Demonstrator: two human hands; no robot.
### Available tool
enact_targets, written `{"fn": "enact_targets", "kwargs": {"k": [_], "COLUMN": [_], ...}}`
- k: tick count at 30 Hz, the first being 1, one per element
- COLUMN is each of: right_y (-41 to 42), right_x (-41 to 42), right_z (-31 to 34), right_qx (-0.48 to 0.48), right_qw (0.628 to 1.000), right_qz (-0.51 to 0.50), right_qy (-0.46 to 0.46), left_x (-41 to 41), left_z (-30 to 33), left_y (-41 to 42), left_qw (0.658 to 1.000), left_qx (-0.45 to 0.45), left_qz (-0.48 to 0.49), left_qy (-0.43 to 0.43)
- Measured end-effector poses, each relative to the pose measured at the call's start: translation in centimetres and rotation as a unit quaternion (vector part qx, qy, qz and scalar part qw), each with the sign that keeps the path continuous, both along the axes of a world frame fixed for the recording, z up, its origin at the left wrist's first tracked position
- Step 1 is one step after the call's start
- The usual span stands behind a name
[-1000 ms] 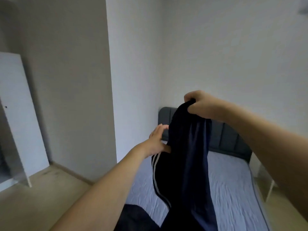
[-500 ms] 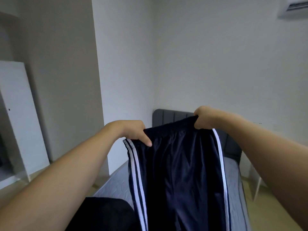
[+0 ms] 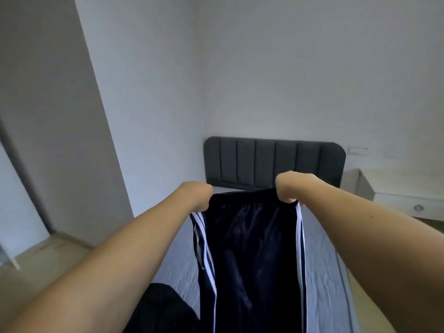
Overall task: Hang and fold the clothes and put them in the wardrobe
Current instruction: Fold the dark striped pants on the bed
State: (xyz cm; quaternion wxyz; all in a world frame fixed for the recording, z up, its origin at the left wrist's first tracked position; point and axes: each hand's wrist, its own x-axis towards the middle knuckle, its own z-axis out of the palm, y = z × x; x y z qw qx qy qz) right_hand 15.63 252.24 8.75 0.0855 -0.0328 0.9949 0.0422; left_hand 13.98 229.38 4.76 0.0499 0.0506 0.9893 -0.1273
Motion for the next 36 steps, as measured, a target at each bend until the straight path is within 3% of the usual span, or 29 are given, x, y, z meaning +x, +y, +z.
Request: {"fn": "enact_targets", "kwargs": {"k": [3, 6, 10, 16, 20, 23, 26, 30, 33, 36], "right_y": [-0.1, -0.2, -0.6, 0.9, 3.0, 5.1, 7.1, 8.4, 8.2, 7.8], "right_x": [-4.1, -6.2, -5.7, -1.4, 2.3, 4.7, 7.6, 12.2, 16.0, 19.9], "right_z": [-1.9, 0.4, 5.6, 8.7, 4.8, -1.7, -11.0, -28.7, -45.8, -63.8], "right_qx": [-0.041, -0.074, -0.028, 0.0, -0.012, -0.003, 0.065, 0.094, 0.127, 0.153], "right_qw": [0.986, 0.951, 0.92, 0.893, 0.899, 0.931, 0.957, 0.984, 0.968, 0.935], "right_qz": [0.021, 0.034, 0.02, 0.017, 0.061, 0.138, 0.198, 0.147, 0.135, 0.121], "right_qy": [0.16, 0.299, 0.39, 0.449, 0.434, 0.339, 0.203, -0.031, -0.171, -0.295], "left_x": [-3.5, -4.9, -4.0, 0.6, 5.3, 9.2, 12.3, 16.9, 21.6, 27.6], "left_z": [-0.1, 3.1, 9.5, 14.1, 11.0, 4.6, -4.9, -23.6, -41.0, -59.2], "left_y": [-1.0, -1.7, -2.4, -3.2, -2.4, -0.8, 1.8, 5.3, 7.3, 9.3], "left_qw": [0.992, 0.97, 0.938, 0.908, 0.92, 0.949, 0.975, 0.986, 0.966, 0.899], "left_qx": [-0.012, -0.006, -0.014, -0.133, -0.154, -0.138, -0.108, -0.083, -0.026, 0.071], "left_qz": [-0.003, -0.022, -0.03, -0.098, -0.119, -0.133, -0.142, -0.125, -0.072, 0.052], "left_qy": [0.124, 0.242, 0.345, 0.384, 0.341, 0.251, 0.132, -0.072, -0.247, -0.43]}}
